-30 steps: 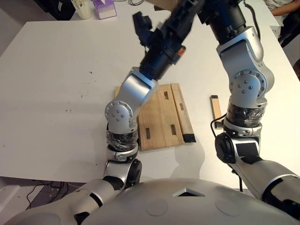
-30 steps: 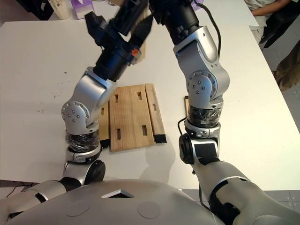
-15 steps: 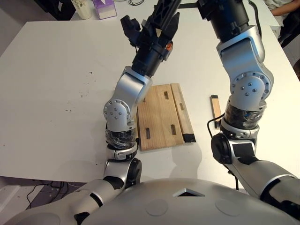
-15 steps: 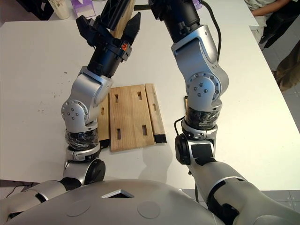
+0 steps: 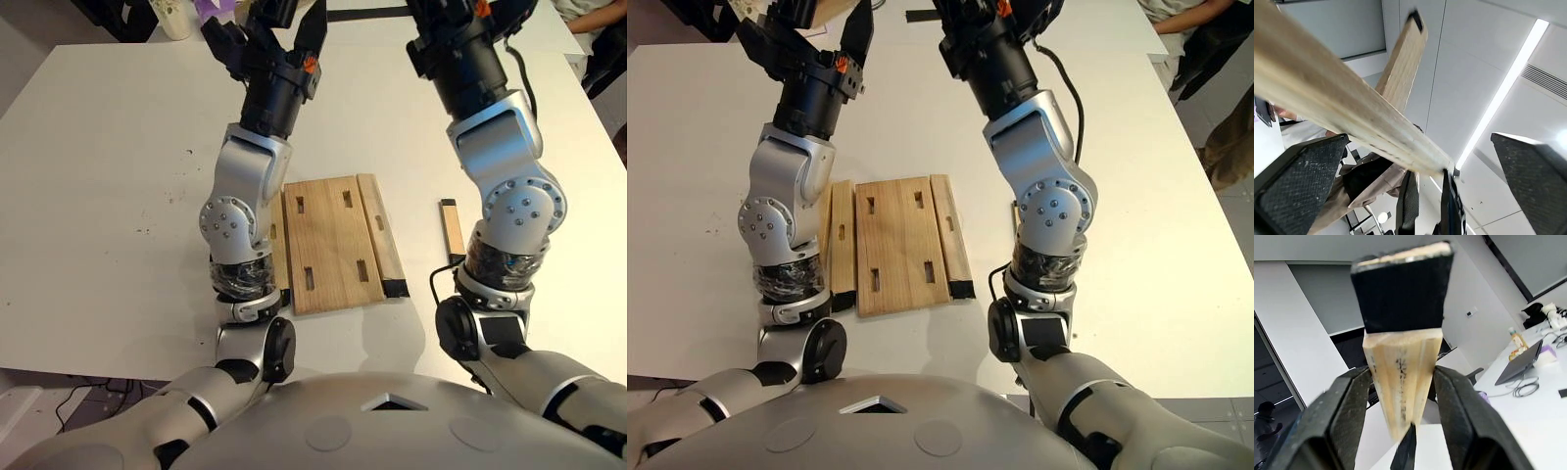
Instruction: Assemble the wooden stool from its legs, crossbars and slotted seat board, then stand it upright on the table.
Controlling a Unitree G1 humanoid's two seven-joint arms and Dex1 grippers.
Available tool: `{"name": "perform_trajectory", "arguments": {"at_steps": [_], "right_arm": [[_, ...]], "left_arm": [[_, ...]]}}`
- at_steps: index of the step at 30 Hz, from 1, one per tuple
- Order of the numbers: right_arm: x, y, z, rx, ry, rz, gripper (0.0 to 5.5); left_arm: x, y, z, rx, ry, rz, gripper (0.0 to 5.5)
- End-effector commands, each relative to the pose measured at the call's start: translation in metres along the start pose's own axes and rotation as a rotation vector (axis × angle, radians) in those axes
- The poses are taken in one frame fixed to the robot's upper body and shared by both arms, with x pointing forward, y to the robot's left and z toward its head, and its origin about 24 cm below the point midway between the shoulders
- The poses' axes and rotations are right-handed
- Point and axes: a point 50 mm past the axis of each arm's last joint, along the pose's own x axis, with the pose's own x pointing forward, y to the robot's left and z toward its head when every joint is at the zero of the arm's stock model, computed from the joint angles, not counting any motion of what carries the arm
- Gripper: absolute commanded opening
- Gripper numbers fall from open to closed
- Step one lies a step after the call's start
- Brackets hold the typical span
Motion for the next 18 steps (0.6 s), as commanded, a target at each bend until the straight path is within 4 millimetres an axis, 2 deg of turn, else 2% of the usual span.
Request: {"name": "perform_trajectory", "arguments": {"at_steps": [1, 18], "right_arm": [[-0.005, 0.004, -0.008, 0.055, 0.031, -0.003, 2.07], [-0.005, 0.019, -0.004, 0.148, 0.006, 0.108, 2.07]], "left_arm": [[0.006, -0.004, 0.000, 0.008, 0.005, -0.020, 5.40], [0.002, 0.013, 0.007, 0.043, -0.016, 0.029, 5.40]]}}
